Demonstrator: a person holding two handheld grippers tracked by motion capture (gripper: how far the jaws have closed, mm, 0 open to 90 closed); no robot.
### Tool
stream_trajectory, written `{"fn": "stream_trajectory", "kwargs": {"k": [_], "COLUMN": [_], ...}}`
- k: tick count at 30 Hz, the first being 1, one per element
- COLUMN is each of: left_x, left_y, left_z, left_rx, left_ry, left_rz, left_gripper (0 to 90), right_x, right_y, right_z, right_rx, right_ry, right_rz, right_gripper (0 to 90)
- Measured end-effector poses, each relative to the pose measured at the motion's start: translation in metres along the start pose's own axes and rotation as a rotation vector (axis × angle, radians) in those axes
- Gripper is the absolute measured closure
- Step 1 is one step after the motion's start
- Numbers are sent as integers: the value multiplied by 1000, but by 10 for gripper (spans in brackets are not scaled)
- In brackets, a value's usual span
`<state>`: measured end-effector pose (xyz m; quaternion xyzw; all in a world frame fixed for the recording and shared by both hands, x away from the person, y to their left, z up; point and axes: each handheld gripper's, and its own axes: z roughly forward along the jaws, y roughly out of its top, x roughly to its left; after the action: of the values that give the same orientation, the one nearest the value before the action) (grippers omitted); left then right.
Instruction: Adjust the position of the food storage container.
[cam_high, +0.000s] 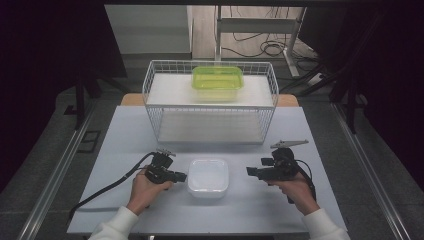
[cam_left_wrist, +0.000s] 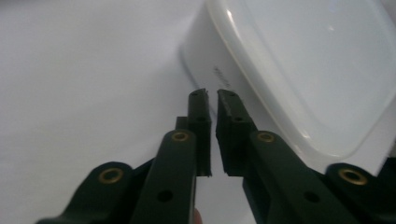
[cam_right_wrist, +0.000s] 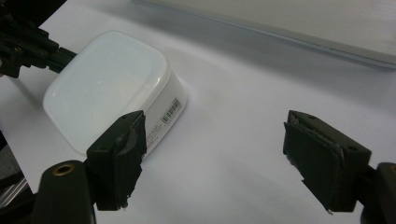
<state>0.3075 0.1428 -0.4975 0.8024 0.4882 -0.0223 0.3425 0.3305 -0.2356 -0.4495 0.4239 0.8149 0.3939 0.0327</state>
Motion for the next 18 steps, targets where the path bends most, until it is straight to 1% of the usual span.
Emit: {"fn": "stream_trajectory", "kwargs": {"k": [2,3,5,7,9,12,14,15,17,18], "left_x": [0,1,3,4,4,7,8,10,12,12], "left_y": [1,1,2,3,2,-2,-3,-4,-4,-4], "left_z": [-5,-8,-15,-21,-27,-31,-34,-36,-39,-40], "left_rx": [-33,-36,-63,-88,-128,-137,-139,-147,-163,-166], "left_ry": [20,30,44,52,50,22,21,6,-9,-13], "left_rz": [-4,7,11,8,12,3,-1,-15,-34,-38], "left_gripper": [722,684,591,504,481,446,429,420,411,407], "right_x": [0,0,0,0,1,1,3,4,6,7], "right_y": [0,0,-1,-2,-3,-4,-3,-2,-2,-3], "right_z": [-1,-1,-1,-1,-1,1,4,5,8,8], "right_rx": [-6,-9,-14,-19,-22,-29,-25,-23,-14,-10], "right_ry": [0,-1,-1,2,1,-4,1,5,6,8], "right_rz": [0,-1,-1,4,7,18,25,19,9,6], "right_gripper": [202,200,194,190,183,174,171,171,170,170]}}
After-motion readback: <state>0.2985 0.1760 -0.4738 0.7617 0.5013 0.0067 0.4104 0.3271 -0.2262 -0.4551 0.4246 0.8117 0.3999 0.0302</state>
